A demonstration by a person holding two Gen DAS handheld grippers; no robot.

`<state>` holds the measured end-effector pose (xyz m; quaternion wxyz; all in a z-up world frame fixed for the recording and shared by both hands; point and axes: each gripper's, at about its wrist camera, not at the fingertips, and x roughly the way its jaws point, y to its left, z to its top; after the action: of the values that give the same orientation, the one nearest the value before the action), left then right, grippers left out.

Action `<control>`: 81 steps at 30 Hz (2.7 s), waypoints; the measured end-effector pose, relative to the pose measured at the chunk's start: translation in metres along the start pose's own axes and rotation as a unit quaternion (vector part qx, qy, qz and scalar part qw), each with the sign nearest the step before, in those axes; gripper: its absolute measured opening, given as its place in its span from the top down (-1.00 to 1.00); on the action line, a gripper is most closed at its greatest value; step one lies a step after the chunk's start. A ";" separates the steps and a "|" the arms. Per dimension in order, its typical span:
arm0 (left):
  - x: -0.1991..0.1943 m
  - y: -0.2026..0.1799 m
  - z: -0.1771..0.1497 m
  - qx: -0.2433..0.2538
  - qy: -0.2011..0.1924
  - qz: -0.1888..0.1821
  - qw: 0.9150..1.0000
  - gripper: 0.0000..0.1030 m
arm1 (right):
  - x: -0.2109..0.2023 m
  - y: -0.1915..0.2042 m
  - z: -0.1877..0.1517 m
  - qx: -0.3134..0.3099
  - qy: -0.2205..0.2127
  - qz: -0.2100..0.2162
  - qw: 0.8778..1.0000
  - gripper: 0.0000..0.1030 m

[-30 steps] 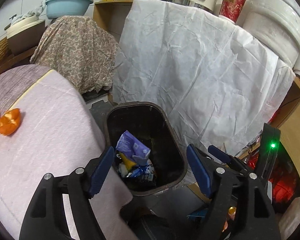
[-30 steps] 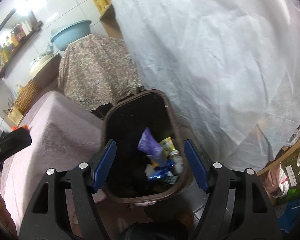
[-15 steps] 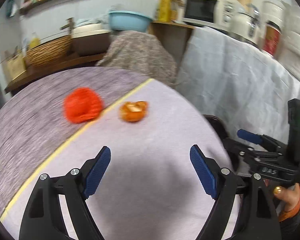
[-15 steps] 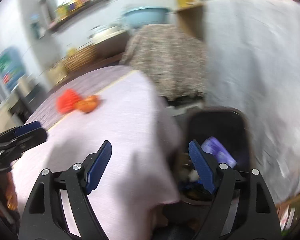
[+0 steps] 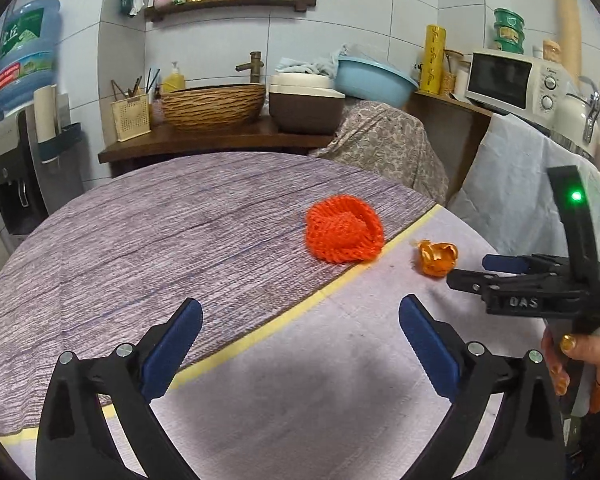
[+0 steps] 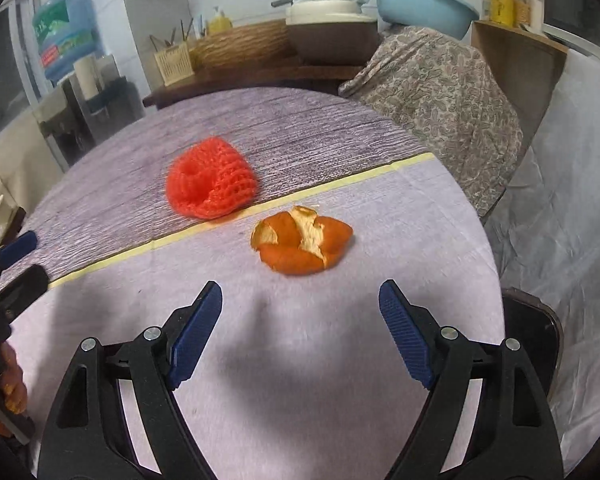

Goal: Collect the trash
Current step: 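Grasp the orange peel with the right gripper while the left grasps the orange mesh net, then carry the peel and mesh net to the black bin and open both grippers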

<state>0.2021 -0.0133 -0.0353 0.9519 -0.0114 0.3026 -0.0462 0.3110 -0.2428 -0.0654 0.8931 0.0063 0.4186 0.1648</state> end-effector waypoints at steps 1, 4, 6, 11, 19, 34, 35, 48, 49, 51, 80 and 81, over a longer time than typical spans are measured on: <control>0.001 0.000 0.000 0.004 0.003 0.001 1.000 -0.89 | 0.006 0.001 0.003 0.002 0.005 0.002 1.000 -0.56; 0.003 0.001 -0.001 0.006 0.014 -0.002 1.000 -0.89 | 0.021 0.004 0.011 0.008 0.010 -0.004 1.000 -0.56; 0.005 0.003 -0.002 0.006 0.017 0.006 1.000 -0.89 | 0.028 0.006 0.015 0.005 0.013 -0.014 1.000 -0.56; 0.014 0.006 -0.006 0.000 0.051 0.009 0.999 -0.89 | 0.039 0.012 0.018 -0.011 0.024 -0.027 0.999 -0.26; 0.021 -0.005 0.002 0.021 0.069 0.015 0.997 -0.89 | 0.023 0.013 0.016 -0.026 0.000 -0.023 0.999 0.49; 0.100 -0.038 0.053 0.036 0.097 -0.019 0.994 -0.73 | -0.048 0.009 -0.013 -0.012 -0.065 -0.001 0.998 0.80; 0.107 -0.038 0.055 0.028 0.102 -0.027 0.994 -0.70 | -0.052 0.009 -0.016 -0.012 -0.068 0.000 0.998 0.82; 0.126 -0.054 0.050 0.016 0.123 -0.032 0.992 0.70 | -0.060 0.000 -0.039 0.014 -0.054 0.057 0.997 0.56; 0.125 -0.054 0.050 0.016 0.121 -0.033 0.992 0.71 | -0.058 0.001 -0.040 0.016 -0.054 0.046 0.997 -0.05; 0.122 -0.053 0.048 0.013 0.120 -0.037 0.992 0.72 | -0.056 0.003 -0.043 0.015 -0.068 0.034 0.997 -0.61; 0.025 -0.107 0.031 0.031 0.061 -0.150 0.986 0.74 | -0.099 -0.028 -0.091 0.075 -0.094 0.031 0.992 0.60; 0.024 -0.114 0.028 0.036 0.062 -0.156 0.985 0.74 | -0.105 -0.036 -0.095 0.086 -0.102 0.021 0.991 0.60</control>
<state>0.2284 -0.1291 -0.0200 0.9122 -0.0216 0.3536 -0.2058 0.1873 -0.3204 -0.0544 0.9238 0.1082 0.3372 0.1454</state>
